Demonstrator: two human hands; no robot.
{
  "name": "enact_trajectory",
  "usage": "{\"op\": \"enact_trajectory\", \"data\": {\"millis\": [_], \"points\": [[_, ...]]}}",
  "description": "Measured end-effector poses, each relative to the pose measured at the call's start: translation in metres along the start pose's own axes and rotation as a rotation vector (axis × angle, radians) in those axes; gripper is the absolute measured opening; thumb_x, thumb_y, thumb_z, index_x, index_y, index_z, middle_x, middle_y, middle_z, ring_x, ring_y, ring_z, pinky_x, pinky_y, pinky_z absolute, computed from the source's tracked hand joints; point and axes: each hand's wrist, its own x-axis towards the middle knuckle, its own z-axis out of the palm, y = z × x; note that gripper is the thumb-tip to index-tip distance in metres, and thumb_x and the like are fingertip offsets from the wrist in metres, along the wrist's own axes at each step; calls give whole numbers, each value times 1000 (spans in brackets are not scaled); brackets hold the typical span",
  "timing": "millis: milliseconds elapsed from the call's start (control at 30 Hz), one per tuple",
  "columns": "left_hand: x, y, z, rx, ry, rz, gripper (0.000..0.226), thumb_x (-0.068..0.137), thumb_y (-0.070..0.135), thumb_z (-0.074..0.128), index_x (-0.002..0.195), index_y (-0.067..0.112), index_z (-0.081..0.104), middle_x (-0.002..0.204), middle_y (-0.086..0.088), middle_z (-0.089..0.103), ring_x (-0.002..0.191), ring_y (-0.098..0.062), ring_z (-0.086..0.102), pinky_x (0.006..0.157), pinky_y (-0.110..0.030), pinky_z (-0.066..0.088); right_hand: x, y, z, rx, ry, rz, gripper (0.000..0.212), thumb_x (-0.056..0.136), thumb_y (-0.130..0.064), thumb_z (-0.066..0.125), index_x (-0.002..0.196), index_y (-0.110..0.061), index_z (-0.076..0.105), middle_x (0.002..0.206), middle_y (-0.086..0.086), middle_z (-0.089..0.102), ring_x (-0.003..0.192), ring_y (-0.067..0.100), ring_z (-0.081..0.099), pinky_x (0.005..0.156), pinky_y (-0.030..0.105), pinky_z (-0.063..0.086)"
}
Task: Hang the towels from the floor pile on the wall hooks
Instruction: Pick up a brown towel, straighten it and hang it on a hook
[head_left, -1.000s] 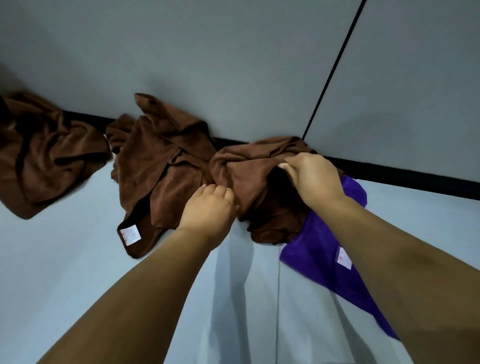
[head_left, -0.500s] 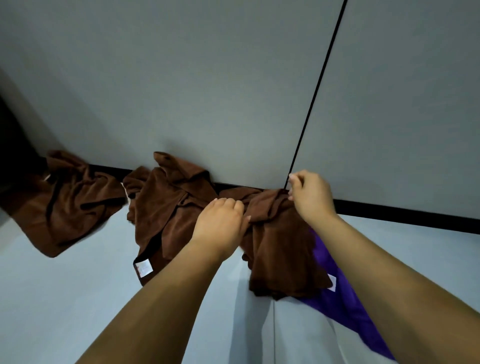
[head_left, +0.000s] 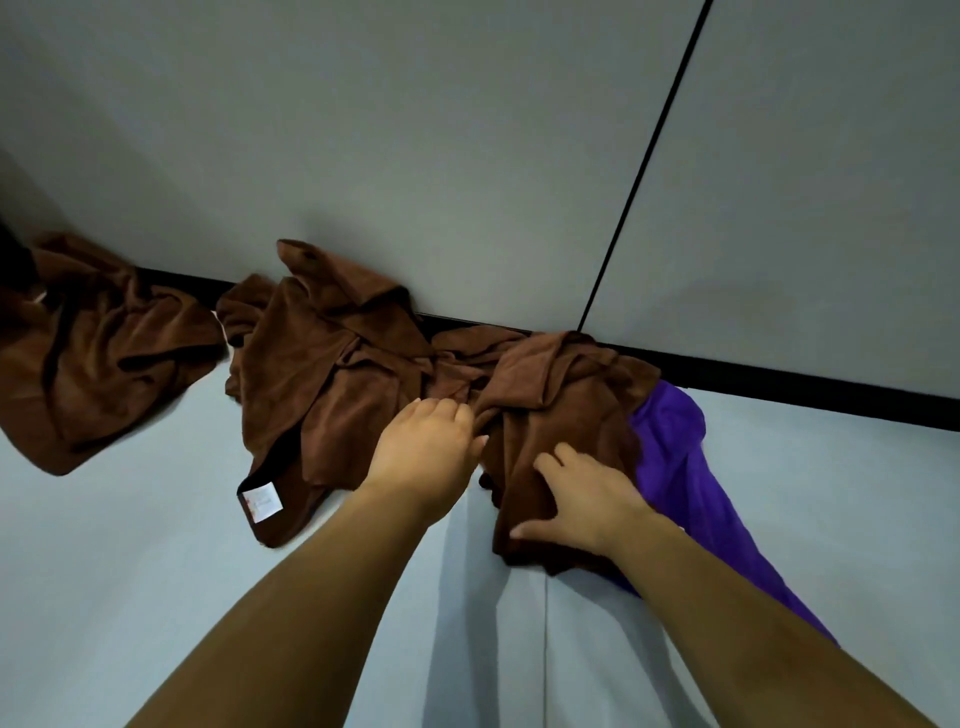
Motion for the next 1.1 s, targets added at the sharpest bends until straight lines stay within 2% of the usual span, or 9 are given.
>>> {"op": "enact_trajectory", "data": {"millis": [100, 233, 400, 533, 633, 733, 800, 967, 1100], "points": [[1, -1, 13, 11, -39, -10, 44, 102, 40, 26, 137, 15, 37, 138, -2, 44, 126, -19, 40, 107, -27, 27, 4, -4, 20, -101, -43, -25, 82, 75, -57, 66, 137, -19, 27, 137, 7, 28, 123, 28, 36, 94, 40, 39], [4, -5, 25, 26, -60, -24, 44, 101, 40, 26, 134, 15, 40, 136, -3, 47, 123, -19, 43, 104, -27, 30, 10, -7, 35, -147, 61, -19, 58, 87, -29, 58, 135, -18, 27, 134, 7, 31, 120, 27, 39, 91, 38, 39], [5, -6, 32, 35, -92, -37, 45, 101, 41, 25, 134, 14, 40, 135, -3, 47, 122, -20, 44, 104, -27, 31, 14, 3, 35, 152, 169, 35, 30, 97, -15, 38, 127, -13, 41, 126, 8, 48, 111, 25, 50, 93, 34, 42], [2, -4, 28, 37, -73, -30, 44, 102, 40, 24, 134, 14, 40, 136, -4, 47, 123, -20, 43, 105, -27, 30, 9, 7, 27, 485, 309, 190, 27, 97, -11, 37, 122, -10, 48, 105, 8, 57, 91, 22, 56, 85, 33, 46], [-1, -2, 18, 30, -40, -28, 44, 102, 40, 25, 136, 15, 39, 138, -3, 45, 125, -19, 42, 107, -27, 28, 9, 2, 7, 635, 403, 247, 10, 97, -12, 38, 101, -10, 47, 88, 9, 56, 78, 24, 56, 71, 34, 47], [-5, -1, 4, 39, -2, -9, 44, 102, 40, 24, 134, 15, 41, 135, -3, 47, 123, -20, 42, 107, -27, 27, 1, -4, -21, 622, 469, 227, 13, 96, -24, 41, 96, -13, 48, 89, 8, 57, 77, 26, 54, 67, 30, 40], [-8, 0, -8, 34, 24, 0, 44, 101, 40, 24, 132, 15, 42, 133, -3, 48, 122, -20, 43, 106, -28, 27, -5, -7, -43, 615, 514, 204, 17, 93, -30, 46, 97, -15, 52, 92, 9, 63, 83, 29, 59, 69, 31, 43], [-15, 3, -39, -3, 119, 25, 44, 102, 41, 22, 127, 15, 46, 130, -4, 50, 119, -21, 45, 101, -27, 30, -24, -10, -107, 661, 663, 192, 12, 84, -31, 57, 81, -21, 50, 85, 8, 65, 85, 30, 59, 69, 35, 46], [-22, 0, -52, -6, 164, 20, 42, 102, 41, 20, 118, 16, 50, 119, -3, 54, 110, -21, 49, 90, -27, 35, -46, -16, -162, 702, 870, 199, 26, 83, -26, 58, 64, -19, 41, 65, -6, 50, 71, 22, 48, 54, 31, 27]]}}
